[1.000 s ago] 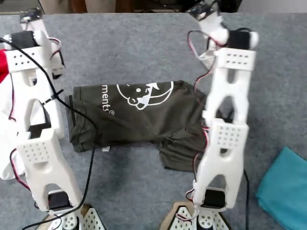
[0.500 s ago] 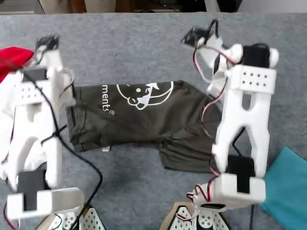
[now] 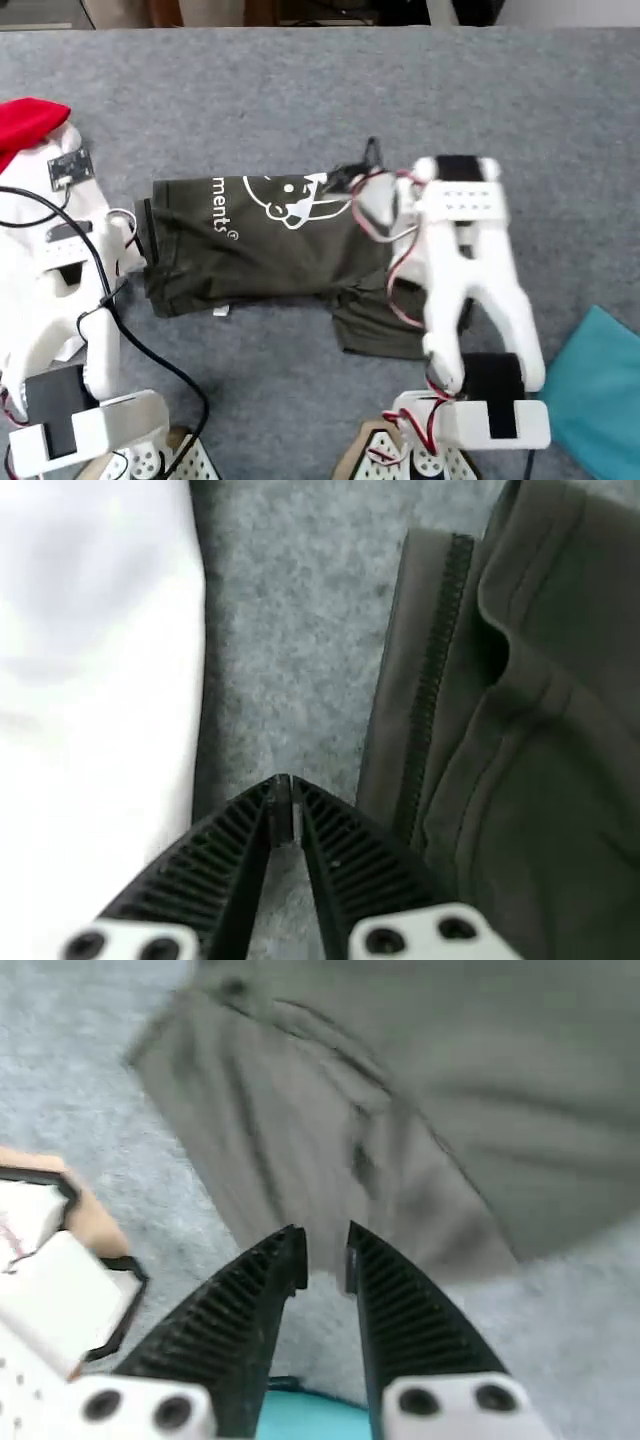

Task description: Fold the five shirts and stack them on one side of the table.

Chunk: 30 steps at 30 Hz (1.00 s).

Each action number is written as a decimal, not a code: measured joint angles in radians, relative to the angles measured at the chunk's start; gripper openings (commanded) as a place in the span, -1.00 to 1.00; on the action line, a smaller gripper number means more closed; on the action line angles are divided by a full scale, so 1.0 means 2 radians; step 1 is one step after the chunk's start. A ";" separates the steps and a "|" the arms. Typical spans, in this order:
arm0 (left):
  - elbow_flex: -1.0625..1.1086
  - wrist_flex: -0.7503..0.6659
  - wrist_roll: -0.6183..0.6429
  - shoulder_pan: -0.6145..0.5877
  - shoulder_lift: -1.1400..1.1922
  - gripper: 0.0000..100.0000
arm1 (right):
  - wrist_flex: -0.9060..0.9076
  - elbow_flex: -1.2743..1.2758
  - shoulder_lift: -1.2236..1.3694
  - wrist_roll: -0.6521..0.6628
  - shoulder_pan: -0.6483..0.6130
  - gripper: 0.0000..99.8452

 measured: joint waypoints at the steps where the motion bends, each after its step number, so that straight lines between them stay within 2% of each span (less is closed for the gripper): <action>1: 0.002 -0.012 0.001 -0.001 0.000 -0.96 | -0.007 0.012 0.000 -0.005 -0.012 -0.80; 6: 0.007 -0.035 0.004 -0.002 0.000 -0.96 | -0.058 0.068 0.000 -0.021 -0.032 -0.64; 13: 0.008 -0.037 0.004 -0.011 0.000 -0.96 | -0.082 0.074 0.000 -0.024 -0.009 -0.67; 22: 0.008 -0.038 0.004 -0.011 0.000 -0.96 | -0.123 0.074 0.008 -0.036 -0.009 -0.68; 24: 0.008 -0.038 0.004 -0.011 0.000 -0.96 | -0.126 0.074 0.024 -0.036 -0.008 -0.74; 27: 0.008 -0.038 0.004 -0.011 0.000 -0.96 | -0.129 0.074 0.037 -0.038 -0.009 -0.96; 30: 0.008 -0.038 0.004 -0.011 0.000 -0.96 | -0.129 0.074 0.037 -0.051 -0.008 -0.98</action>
